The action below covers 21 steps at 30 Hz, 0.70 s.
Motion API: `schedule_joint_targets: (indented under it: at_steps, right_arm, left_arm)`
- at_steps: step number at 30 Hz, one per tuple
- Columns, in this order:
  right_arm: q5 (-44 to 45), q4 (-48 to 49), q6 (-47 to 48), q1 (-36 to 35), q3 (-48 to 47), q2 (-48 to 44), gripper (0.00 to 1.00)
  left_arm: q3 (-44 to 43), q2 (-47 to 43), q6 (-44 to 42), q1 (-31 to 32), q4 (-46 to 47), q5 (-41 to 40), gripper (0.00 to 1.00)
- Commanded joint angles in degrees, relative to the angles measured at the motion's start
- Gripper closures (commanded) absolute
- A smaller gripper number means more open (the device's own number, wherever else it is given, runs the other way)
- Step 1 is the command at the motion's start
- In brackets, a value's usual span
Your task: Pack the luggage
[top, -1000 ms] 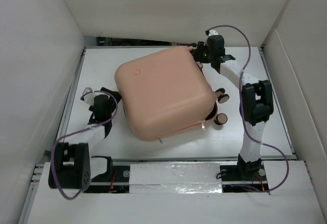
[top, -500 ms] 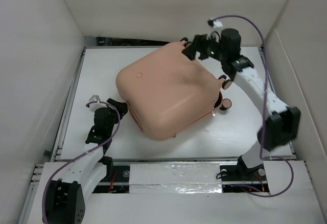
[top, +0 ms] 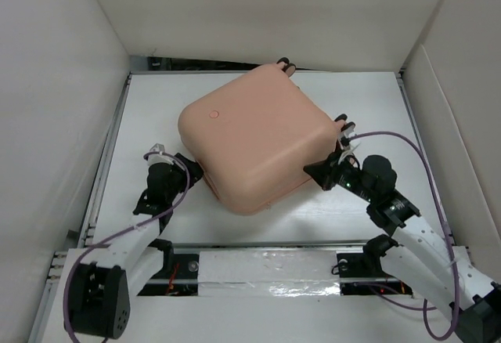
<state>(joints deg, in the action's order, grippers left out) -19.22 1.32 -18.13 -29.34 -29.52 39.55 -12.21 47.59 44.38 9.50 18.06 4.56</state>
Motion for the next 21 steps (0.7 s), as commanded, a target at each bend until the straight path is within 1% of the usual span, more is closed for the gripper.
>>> schedule_joint_targets:
  at_steps: [1, 2, 4, 7, 8, 9, 10, 11, 13, 14, 15, 16, 19, 21]
  right_arm:
    - [3.1, -1.1, -0.7, -0.2, 2.1, -2.6, 0.97]
    - [3.2, -3.1, -0.5, -0.7, 2.7, -2.7, 0.97]
    - [4.0, -3.7, -0.6, -0.7, 4.5, -2.7, 0.97]
    - [7.4, 0.8, -1.9, -0.7, 7.2, -1.1, 0.97]
    - [9.4, 1.9, -2.6, 0.2, 7.2, 0.8, 0.97]
    - [12.9, 2.0, -2.9, 1.1, 6.8, 2.2, 0.97]
    - [14.5, 1.8, -3.1, 2.0, 5.2, 3.6, 0.97]
    - [15.1, 3.1, -3.0, 4.1, 4.6, 4.9, 0.97]
    - [12.3, 8.8, -2.0, 6.5, 4.6, 9.9, 0.97]
    - [11.2, 11.8, -1.1, 8.6, 2.8, 12.0, 0.97]
    - [9.7, 13.0, -0.6, 9.5, 1.5, 16.6, 0.97]
    - [8.7, 14.1, 0.3, 10.1, -1.7, 18.8, 0.97]
    - [5.9, 14.6, 1.3, 11.2, -6.4, 26.3, 0.97]
    - [4.8, 15.8, 1.2, 12.5, -9.1, 28.9, 0.97]
  left_arm:
    - [-5.3, 7.2, 0.6, 0.7, 11.3, 11.0, 0.43]
    - [-5.8, 8.7, 1.1, 0.7, 13.0, 11.4, 0.43]
    - [-7.0, 10.5, 1.2, 0.7, 13.8, 10.5, 0.42]
    - [-6.9, 7.9, 1.4, 0.7, 12.5, 7.7, 0.42]
    - [-5.9, 5.3, 1.6, 0.7, 12.5, 6.9, 0.43]
    - [-4.9, 4.2, 1.4, 0.7, 12.0, 6.3, 0.44]
    - [-3.7, 3.4, 0.8, 0.7, 11.0, 4.9, 0.45]
    - [-3.6, 2.7, -0.2, 0.7, 7.9, 4.4, 0.45]
    - [-2.3, 2.8, -1.9, 0.7, 6.2, 4.3, 0.44]
    - [-1.7, 2.9, -1.9, 0.7, 6.3, 4.8, 0.43]
    - [-1.1, 3.1, -1.8, 0.7, 6.3, 5.1, 0.43]
    - [-0.4, 3.3, -1.3, 0.7, 5.6, 5.5, 0.4]
    - [0.3, 2.3, -1.8, 0.7, 3.5, 5.2, 0.32]
    - [1.0, -0.3, -1.9, 0.7, 2.1, 4.9, 0.32]
